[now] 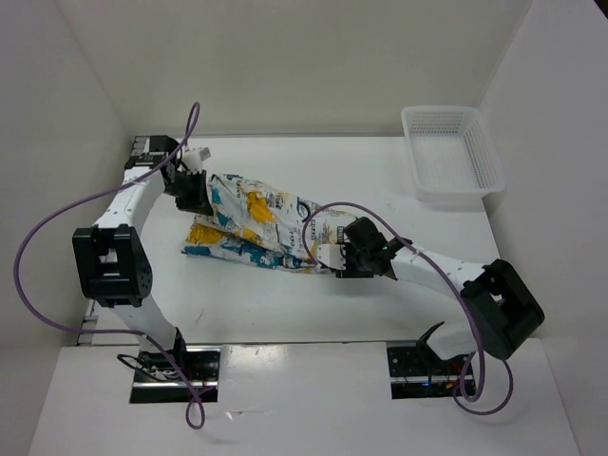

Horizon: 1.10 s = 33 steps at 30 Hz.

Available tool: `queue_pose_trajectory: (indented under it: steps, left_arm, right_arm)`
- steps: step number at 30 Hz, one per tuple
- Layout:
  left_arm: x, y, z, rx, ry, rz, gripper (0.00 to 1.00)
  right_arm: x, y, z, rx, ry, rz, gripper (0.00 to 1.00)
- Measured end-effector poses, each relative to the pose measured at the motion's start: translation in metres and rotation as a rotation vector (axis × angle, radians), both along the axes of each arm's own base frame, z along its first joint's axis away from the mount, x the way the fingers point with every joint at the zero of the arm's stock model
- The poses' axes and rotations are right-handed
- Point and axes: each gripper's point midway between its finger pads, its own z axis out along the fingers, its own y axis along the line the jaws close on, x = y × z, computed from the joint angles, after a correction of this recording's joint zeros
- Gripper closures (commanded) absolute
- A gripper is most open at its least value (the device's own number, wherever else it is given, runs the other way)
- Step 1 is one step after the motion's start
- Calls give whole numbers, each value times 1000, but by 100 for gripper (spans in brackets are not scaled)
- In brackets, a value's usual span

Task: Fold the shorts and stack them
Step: Fold the shorts

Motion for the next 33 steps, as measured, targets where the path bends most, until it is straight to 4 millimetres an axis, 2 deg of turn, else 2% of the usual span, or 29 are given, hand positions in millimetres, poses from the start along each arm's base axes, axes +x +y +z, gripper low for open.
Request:
queue_pose_trajectory:
  steps: [3, 6, 9, 10, 11, 14, 17, 19, 22, 26, 30, 31, 33]
  left_arm:
    - [9, 0, 14, 0, -42, -1, 100]
    - [11, 0, 17, 0, -52, -1, 100]
    - [12, 2, 17, 11, -53, 3, 100]
    - [13, 3, 17, 17, -56, 6, 100]
    - [14, 5, 16, 24, -59, 9, 100]
    - [29, 9, 20, 48, -80, 19, 100]
    - [61, 15, 32, 70, -142, 29, 100]
    - [83, 19, 45, 87, -202, 38, 100]
    - [108, 25, 70, 113, -287, 54, 100]
    - [132, 33, 106, 146, -397, 79, 100]
    - [141, 49, 135, 150, -484, 111, 100]
    - [138, 56, 138, 153, -493, 125, 100]
    - [121, 67, 129, 161, -481, 151, 100]
  right_arm:
    - [-2, -3, -7, -23, 10, 9, 69]
    - [3, -3, -5, -27, -10, 6, 73]
    - [5, -5, -4, -39, -25, 11, 81]
    - [6, -5, -4, -43, -29, 14, 90]
    - [6, -5, -3, -48, -32, 19, 93]
    - [12, -6, 2, -60, -51, 25, 94]
    - [29, -4, 19, -59, -100, 26, 93]
    - [46, 0, 36, -55, -148, 27, 93]
    - [67, 3, 60, -53, -212, 27, 99]
    - [91, 10, 76, -61, -267, 13, 100]
    - [108, 19, 91, -36, -305, -11, 100]
    - [109, 19, 94, -29, -311, -19, 100]
    - [107, 22, 95, -27, -310, -27, 100]
